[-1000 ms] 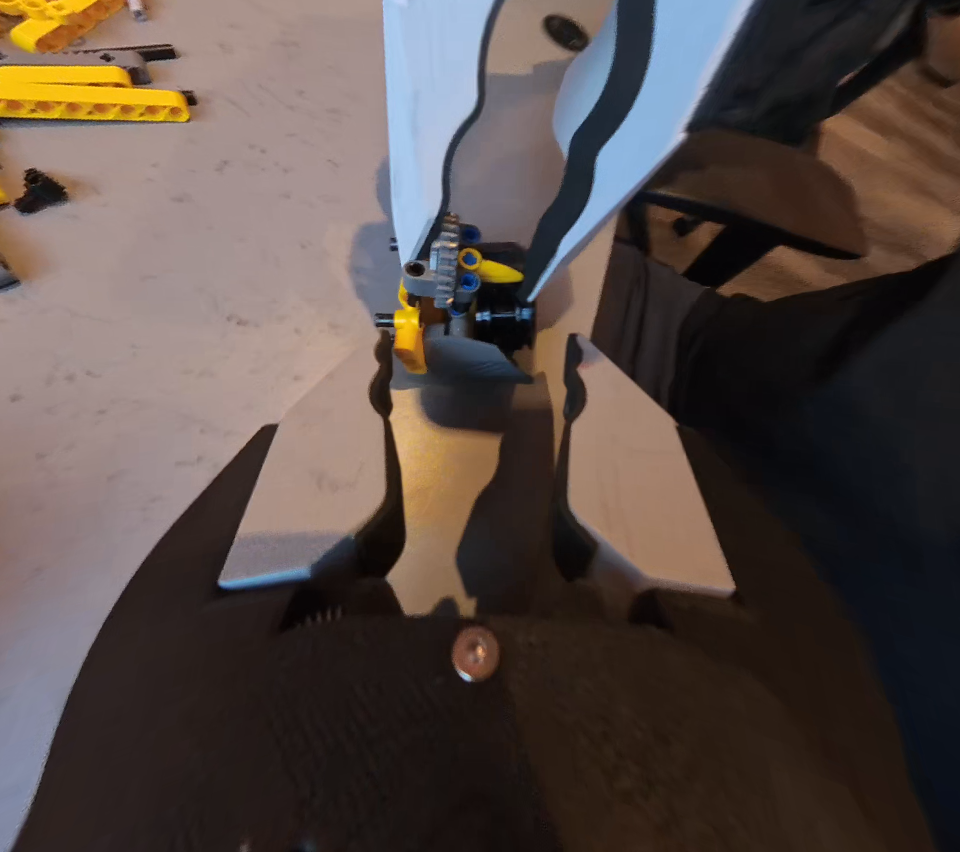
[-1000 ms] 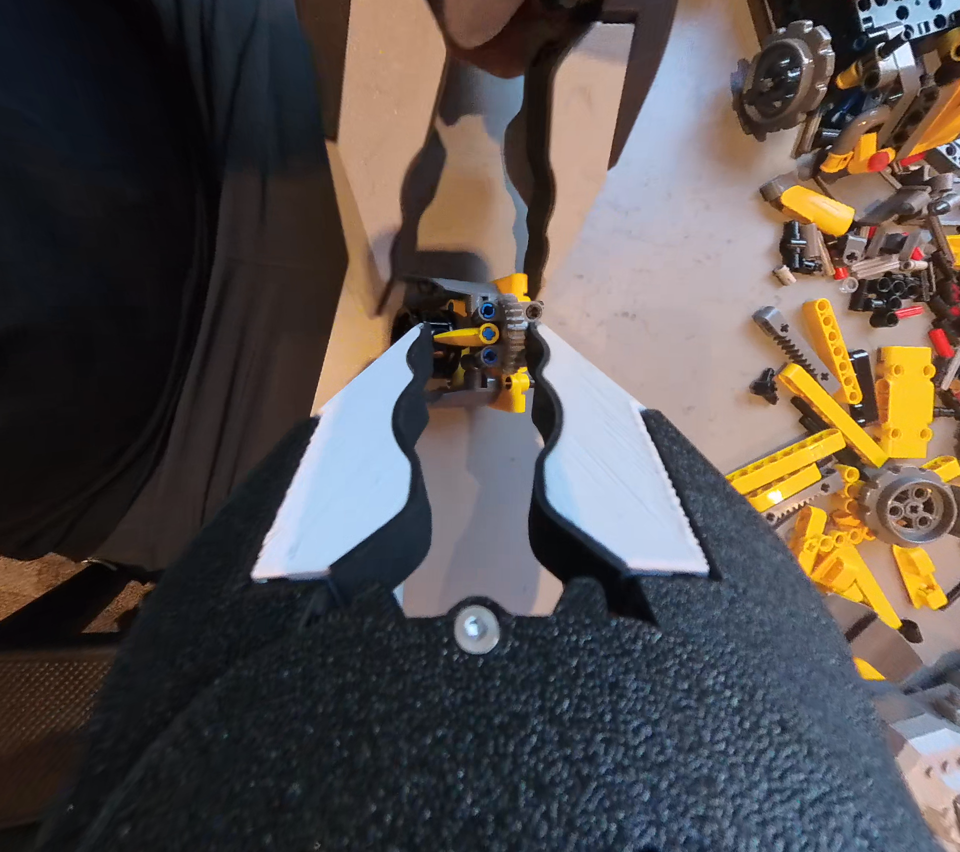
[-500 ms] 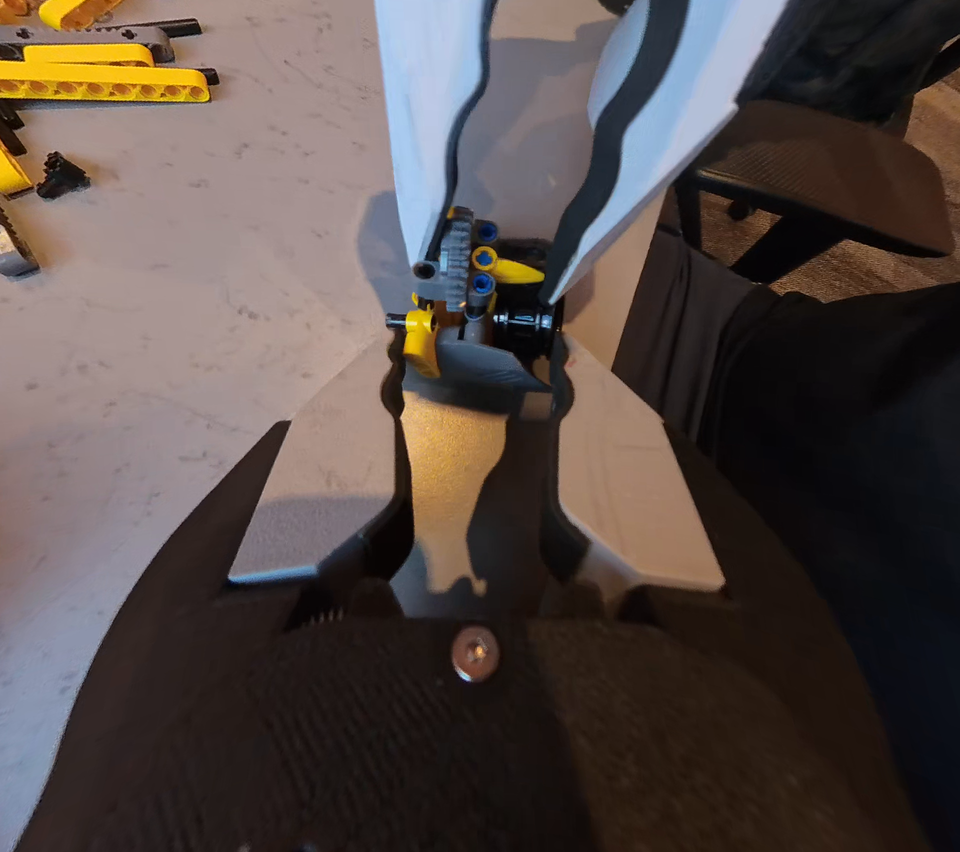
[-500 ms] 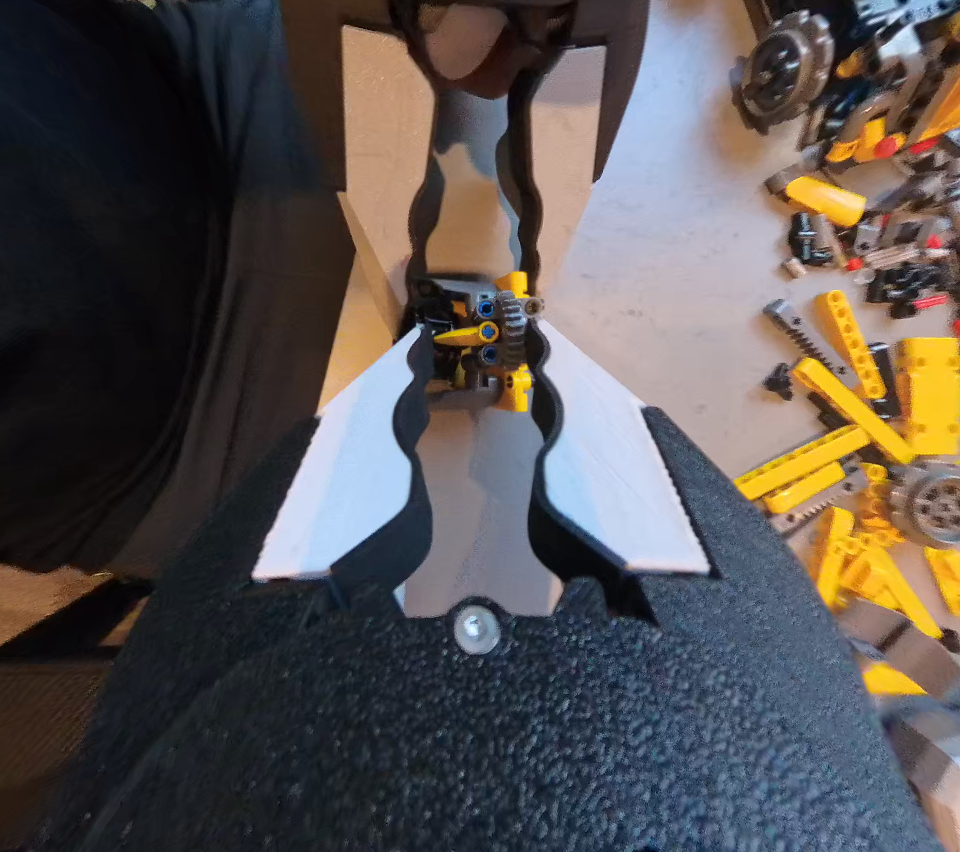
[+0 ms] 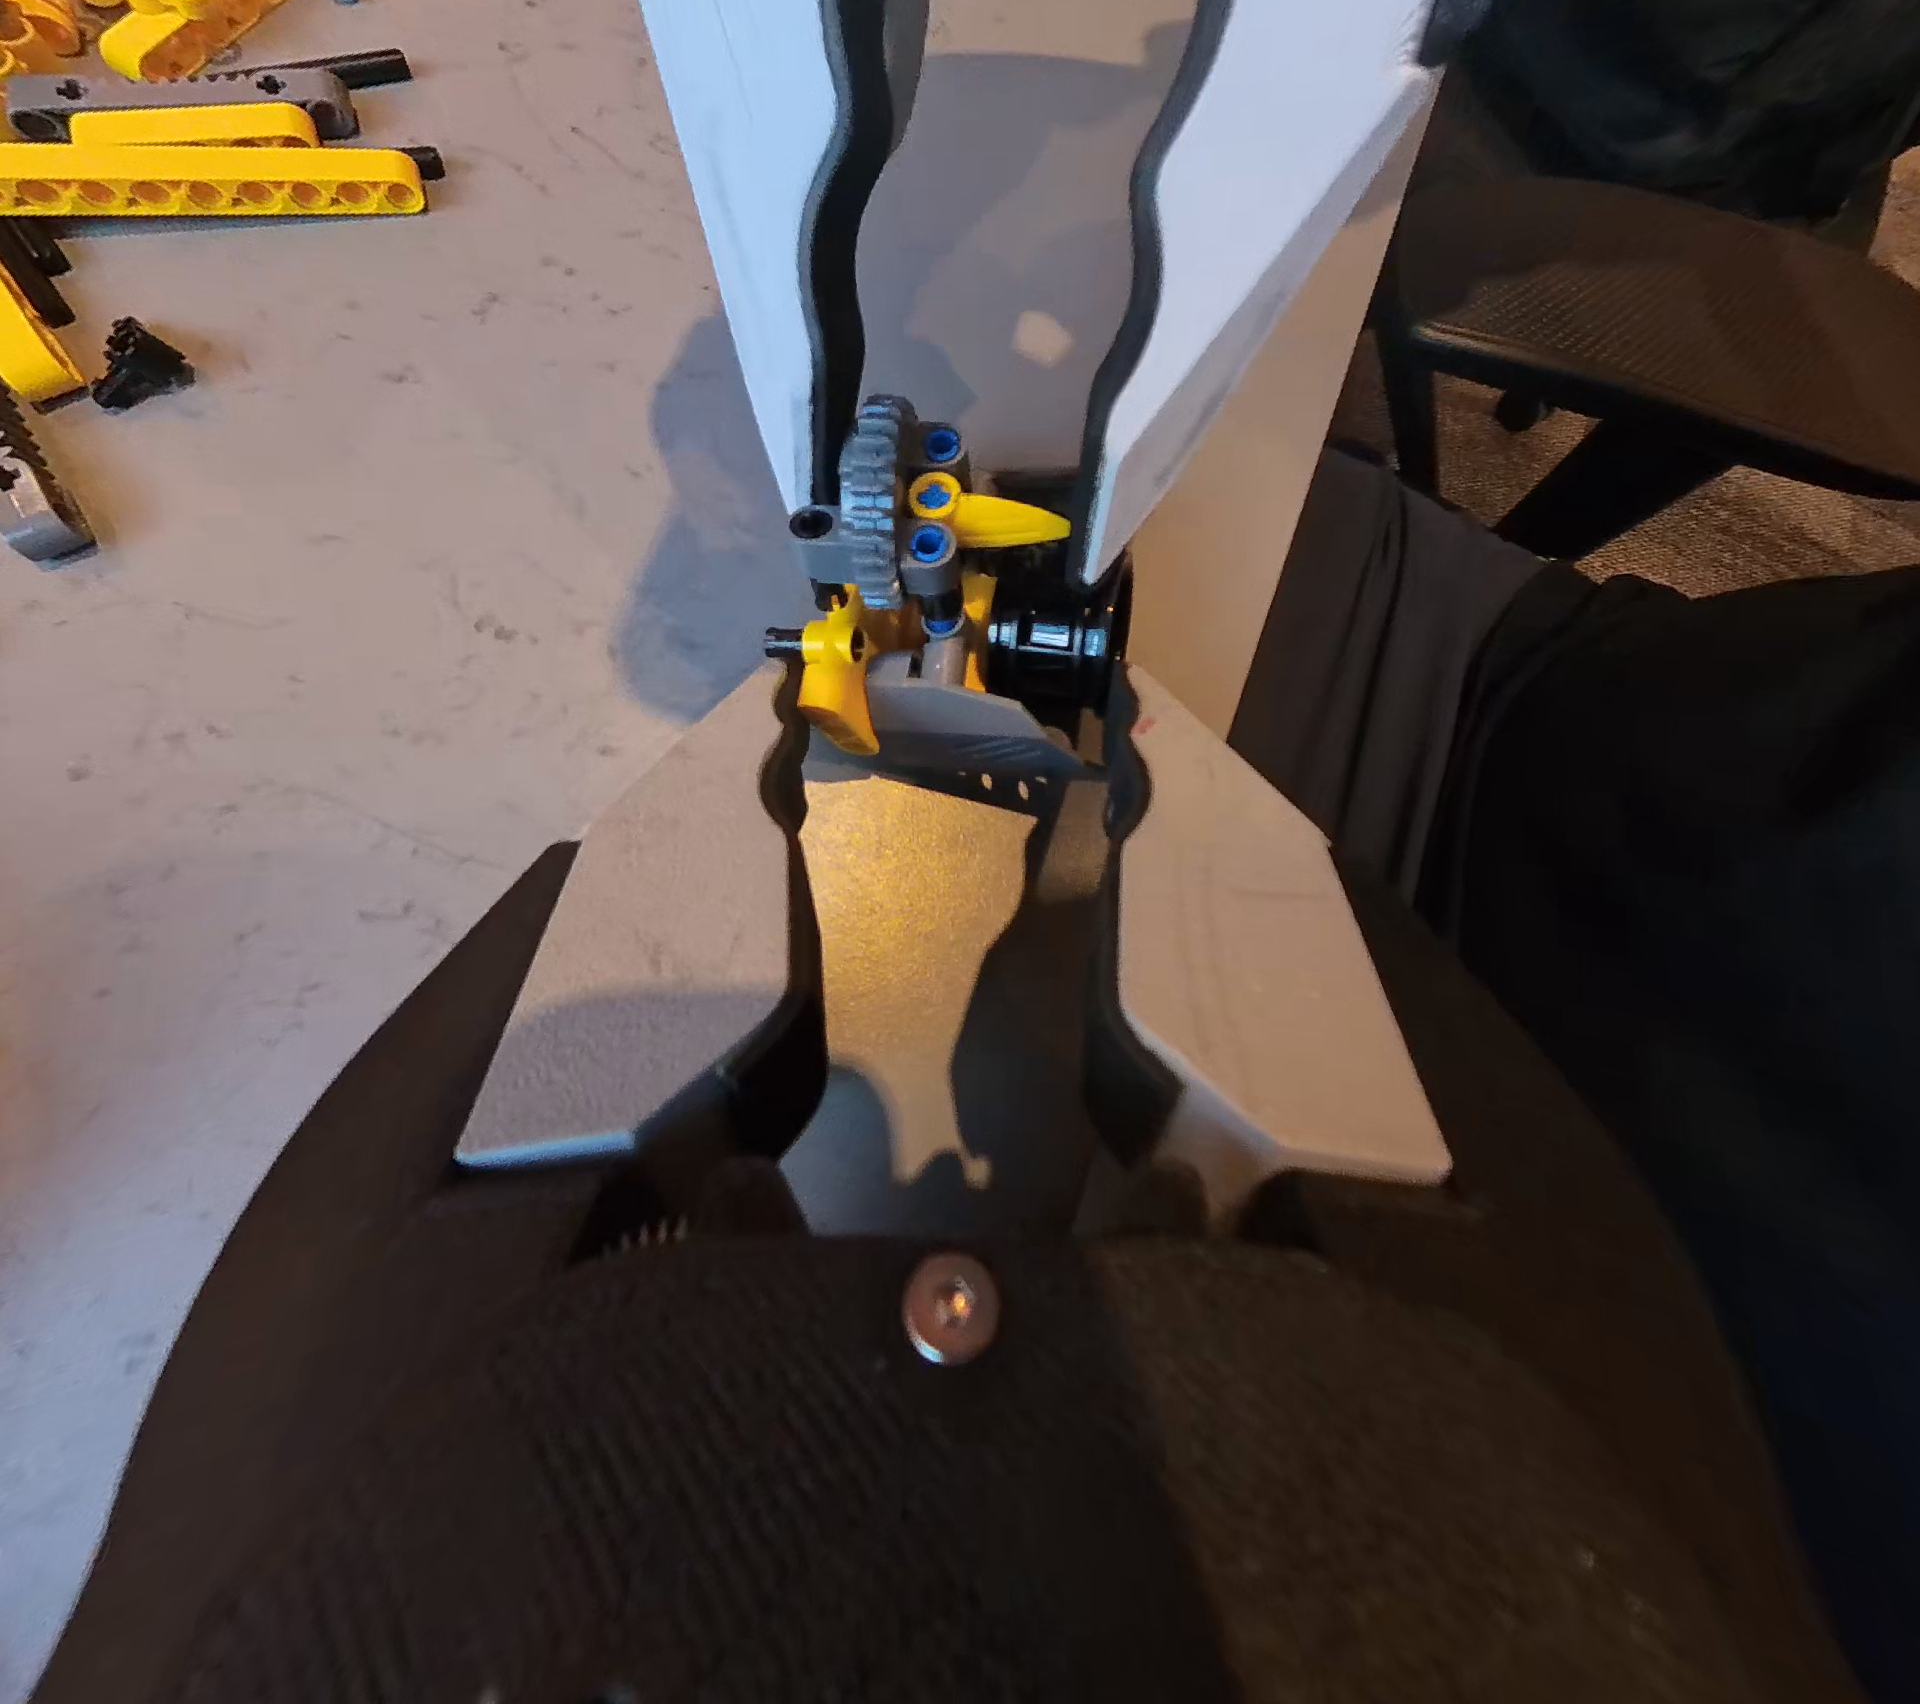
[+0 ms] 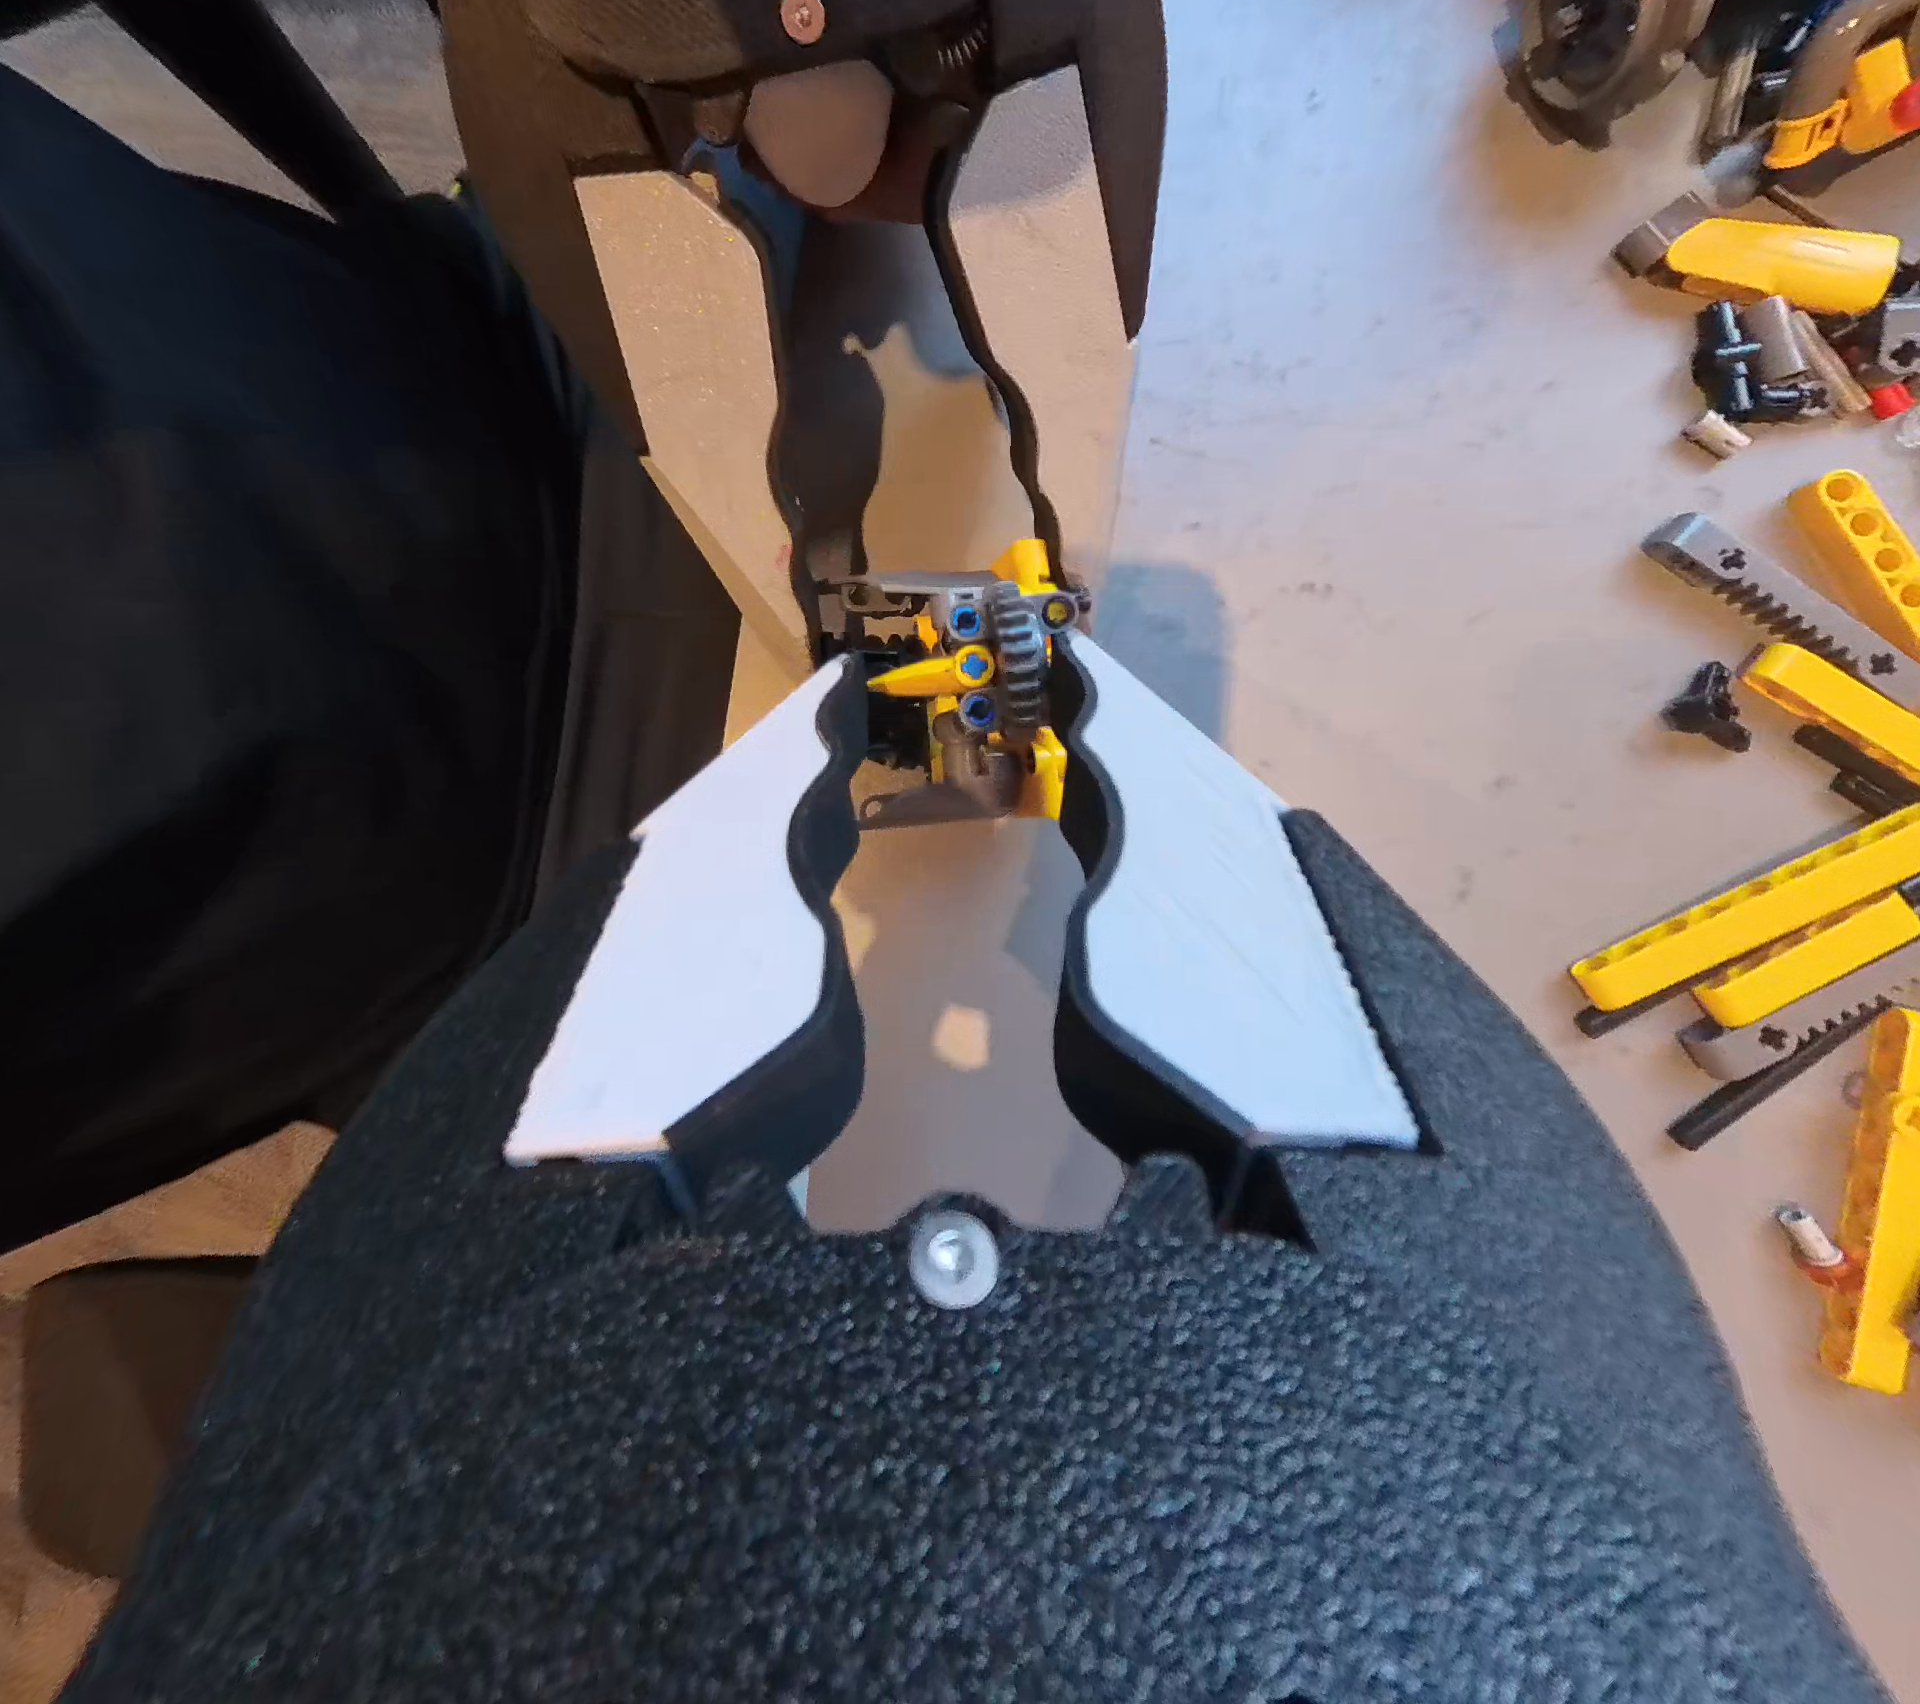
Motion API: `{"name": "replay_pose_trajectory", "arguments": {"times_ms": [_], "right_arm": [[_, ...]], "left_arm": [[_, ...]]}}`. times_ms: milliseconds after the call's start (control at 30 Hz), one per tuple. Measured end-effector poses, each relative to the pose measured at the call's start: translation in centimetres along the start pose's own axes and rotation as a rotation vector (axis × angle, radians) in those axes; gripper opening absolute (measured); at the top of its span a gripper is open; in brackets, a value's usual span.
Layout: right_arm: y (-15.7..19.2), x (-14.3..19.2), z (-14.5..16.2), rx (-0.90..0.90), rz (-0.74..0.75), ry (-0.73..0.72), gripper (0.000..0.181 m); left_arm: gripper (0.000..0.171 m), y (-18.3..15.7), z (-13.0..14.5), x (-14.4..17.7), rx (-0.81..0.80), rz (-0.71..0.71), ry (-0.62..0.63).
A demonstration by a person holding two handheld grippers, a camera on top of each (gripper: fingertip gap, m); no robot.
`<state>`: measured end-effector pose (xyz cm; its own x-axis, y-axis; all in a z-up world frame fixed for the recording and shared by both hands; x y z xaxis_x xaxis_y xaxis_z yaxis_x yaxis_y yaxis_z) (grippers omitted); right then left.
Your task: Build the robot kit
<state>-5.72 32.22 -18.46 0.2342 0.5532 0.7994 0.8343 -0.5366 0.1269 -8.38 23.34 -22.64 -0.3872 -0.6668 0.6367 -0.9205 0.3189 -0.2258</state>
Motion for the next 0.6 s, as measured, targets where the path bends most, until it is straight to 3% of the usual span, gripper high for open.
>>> {"name": "replay_pose_trajectory", "arguments": {"times_ms": [300,600], "right_arm": [[-0.5,0.2,-0.3,-0.062,-0.043,0.034,0.036],[-0.2,-0.3,-2.3,-0.037,0.01,0.314,0.036]], "left_arm": [[0.056,0.0,0.0,0.0,0.002,-0.003,-0.003],[0.055,0.0,0.0,-0.1,0.001,-0.005,-0.003]]}}
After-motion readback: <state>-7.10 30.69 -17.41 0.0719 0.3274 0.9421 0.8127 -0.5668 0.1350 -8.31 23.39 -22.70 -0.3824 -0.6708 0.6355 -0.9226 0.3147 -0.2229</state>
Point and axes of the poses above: each gripper's, where its closed fingertips meet, x back along the fingers, z out of its underside, y = z × x across the jaws, the point moved 7 cm from there along x, back along the fingers, and after that the axes turned 4 degrees about z, right-handed, at the moved point
